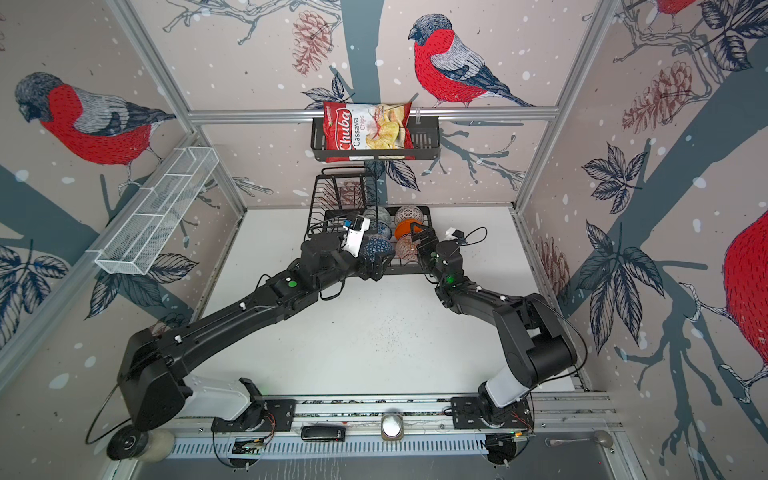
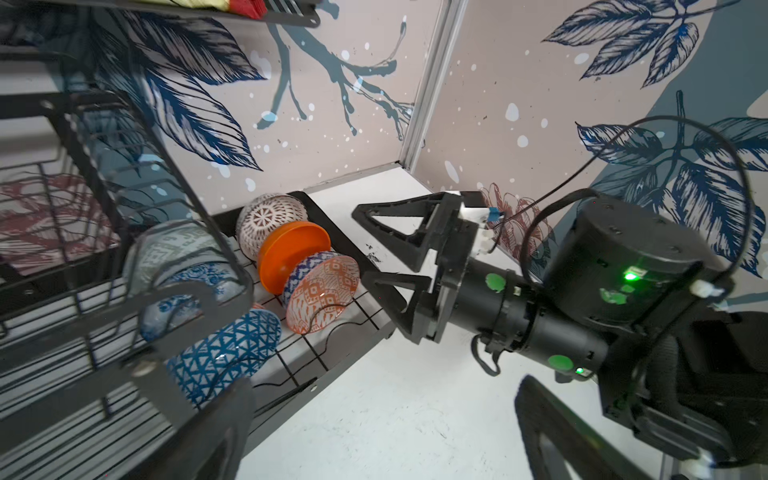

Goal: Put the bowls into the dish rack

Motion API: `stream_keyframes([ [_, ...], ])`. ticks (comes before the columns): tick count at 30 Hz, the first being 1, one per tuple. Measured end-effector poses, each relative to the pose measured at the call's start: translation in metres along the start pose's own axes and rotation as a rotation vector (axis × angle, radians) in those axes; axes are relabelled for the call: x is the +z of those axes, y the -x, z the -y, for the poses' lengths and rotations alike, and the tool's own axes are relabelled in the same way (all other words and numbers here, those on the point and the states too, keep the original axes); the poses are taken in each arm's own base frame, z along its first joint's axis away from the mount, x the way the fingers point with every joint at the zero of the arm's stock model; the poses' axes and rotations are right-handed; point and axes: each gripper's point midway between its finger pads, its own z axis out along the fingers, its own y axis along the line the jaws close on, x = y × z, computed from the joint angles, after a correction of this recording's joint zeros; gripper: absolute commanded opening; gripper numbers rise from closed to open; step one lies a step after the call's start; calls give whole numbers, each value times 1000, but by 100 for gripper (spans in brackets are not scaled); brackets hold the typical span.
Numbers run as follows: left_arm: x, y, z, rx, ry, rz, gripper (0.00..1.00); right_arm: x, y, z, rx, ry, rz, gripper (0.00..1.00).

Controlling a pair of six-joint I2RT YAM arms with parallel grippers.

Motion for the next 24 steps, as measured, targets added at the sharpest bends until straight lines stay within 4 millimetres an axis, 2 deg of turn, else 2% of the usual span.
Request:
stream_keyframes([
  [5, -27, 46, -29, 20, 111, 132, 98, -14, 32, -56, -154, 28, 43, 100],
  [7, -43, 65, -58, 7, 187, 184, 98, -26, 47, -76, -227, 29, 79, 100],
  [10, -68, 84, -117, -47, 339, 246, 98, -48, 73, -86, -317, -13, 157, 100],
  [14, -102, 88, -183, -113, 549, 280, 98, -77, 112, -76, -401, -115, 265, 100],
  [17, -141, 79, -232, -170, 759, 320, 98, -100, 143, -59, -442, -214, 355, 100],
  [20, -168, 59, -261, -186, 920, 333, 98, -123, 164, -36, -469, -320, 429, 100],
  [24, -197, 15, -300, -204, 1145, 289, 98, -152, 186, -6, -515, -454, 533, 100],
])
